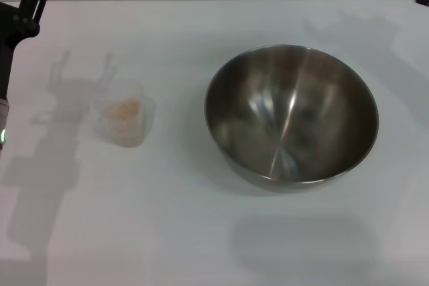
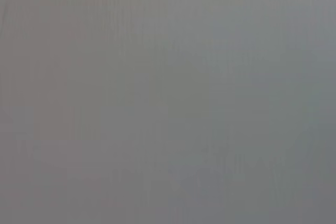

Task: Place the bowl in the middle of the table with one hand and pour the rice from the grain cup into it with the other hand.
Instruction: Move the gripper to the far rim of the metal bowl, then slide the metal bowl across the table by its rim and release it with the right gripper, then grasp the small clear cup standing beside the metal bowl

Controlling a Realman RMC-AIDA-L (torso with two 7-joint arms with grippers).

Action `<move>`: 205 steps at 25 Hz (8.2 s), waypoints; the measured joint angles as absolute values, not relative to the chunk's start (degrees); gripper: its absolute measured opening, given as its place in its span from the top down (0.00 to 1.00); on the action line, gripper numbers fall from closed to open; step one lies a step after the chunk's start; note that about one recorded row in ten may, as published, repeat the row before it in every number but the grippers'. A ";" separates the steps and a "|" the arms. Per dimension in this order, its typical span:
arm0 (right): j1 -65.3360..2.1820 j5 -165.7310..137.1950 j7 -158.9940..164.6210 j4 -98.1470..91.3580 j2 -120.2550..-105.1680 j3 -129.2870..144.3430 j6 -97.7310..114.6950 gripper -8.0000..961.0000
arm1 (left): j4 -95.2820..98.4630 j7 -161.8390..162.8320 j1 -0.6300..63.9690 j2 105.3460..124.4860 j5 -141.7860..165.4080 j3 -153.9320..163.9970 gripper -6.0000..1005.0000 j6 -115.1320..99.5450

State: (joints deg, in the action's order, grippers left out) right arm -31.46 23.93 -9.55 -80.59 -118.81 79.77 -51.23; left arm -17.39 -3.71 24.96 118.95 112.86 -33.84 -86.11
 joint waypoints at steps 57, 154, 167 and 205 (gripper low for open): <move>-43.71 26.45 -22.52 -59.41 -116.02 61.14 -89.27 0.88 | -16.34 -3.78 24.96 118.74 112.76 -35.42 0.22 -86.41; -23.83 35.53 -8.83 -34.02 -119.57 112.77 74.84 0.43 | -17.05 -3.71 22.56 119.05 113.21 -34.71 0.27 -89.73; -23.89 32.43 7.03 -11.02 -119.03 108.18 86.33 0.36 | -20.31 -4.94 18.58 119.09 113.14 -31.92 0.28 -83.98; -26.50 32.08 7.07 -7.85 -117.86 106.44 80.14 0.22 | -25.29 -6.07 11.58 119.18 112.59 -23.48 0.30 -67.26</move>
